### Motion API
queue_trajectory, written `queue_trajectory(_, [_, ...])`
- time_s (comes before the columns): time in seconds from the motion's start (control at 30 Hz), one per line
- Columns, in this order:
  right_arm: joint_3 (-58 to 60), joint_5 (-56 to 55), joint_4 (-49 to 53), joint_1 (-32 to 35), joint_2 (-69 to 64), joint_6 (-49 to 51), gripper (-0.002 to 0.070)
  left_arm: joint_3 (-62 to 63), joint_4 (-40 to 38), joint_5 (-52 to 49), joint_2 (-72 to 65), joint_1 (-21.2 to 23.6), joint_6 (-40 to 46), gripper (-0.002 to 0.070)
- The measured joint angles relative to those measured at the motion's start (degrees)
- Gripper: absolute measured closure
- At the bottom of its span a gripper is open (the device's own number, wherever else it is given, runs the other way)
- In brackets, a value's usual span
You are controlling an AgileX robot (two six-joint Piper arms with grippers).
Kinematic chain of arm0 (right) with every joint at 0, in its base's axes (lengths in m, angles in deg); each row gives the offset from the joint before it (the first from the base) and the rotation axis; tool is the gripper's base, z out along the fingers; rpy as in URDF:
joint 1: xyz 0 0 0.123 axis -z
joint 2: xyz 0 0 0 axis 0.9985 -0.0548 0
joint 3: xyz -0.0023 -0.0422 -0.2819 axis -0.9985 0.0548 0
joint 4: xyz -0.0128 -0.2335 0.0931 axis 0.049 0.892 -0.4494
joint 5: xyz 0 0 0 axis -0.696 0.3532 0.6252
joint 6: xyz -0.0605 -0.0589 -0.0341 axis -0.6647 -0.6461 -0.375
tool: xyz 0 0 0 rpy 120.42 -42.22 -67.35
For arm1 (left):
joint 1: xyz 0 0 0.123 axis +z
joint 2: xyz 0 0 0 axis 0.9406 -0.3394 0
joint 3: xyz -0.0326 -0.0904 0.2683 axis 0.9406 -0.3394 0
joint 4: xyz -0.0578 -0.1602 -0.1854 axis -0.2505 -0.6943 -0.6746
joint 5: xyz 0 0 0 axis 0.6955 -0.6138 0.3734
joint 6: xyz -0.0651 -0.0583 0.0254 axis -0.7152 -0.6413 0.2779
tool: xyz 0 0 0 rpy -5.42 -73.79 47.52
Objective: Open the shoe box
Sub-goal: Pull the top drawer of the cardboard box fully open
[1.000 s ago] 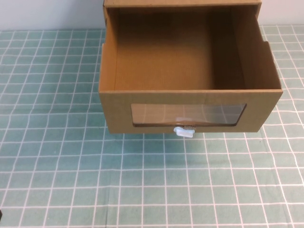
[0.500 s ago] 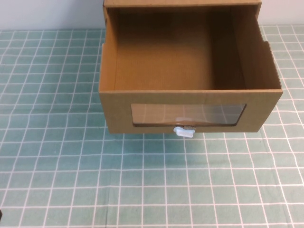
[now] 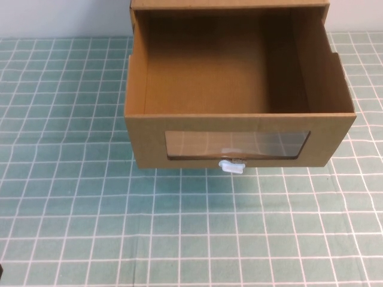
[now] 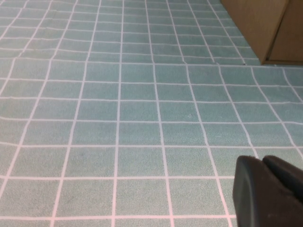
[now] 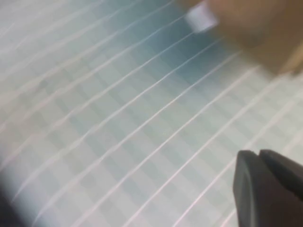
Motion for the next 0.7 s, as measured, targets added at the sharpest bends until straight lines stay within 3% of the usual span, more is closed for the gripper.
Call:
queue_trajectory(0.27, [6.86, -29.04, -2.07, 31.68, 5.81, -0.1, 0.0689, 0.0, 0.0, 0.0, 0.0, 0.0, 0.0, 0.068])
queue_trajectory(0.43, [19.51, -41.07, -3.27, 38.97, 9.34, -0.09, 0.0689, 0.0, 0.0, 0.0, 0.0, 0.0, 0.0, 0.068])
queue_trajectory(0.7, [41.0, -48.51, -4.94, 44.85, 19.16, -0.09, 0.0689, 0.0, 0.0, 0.0, 0.0, 0.0, 0.0, 0.068])
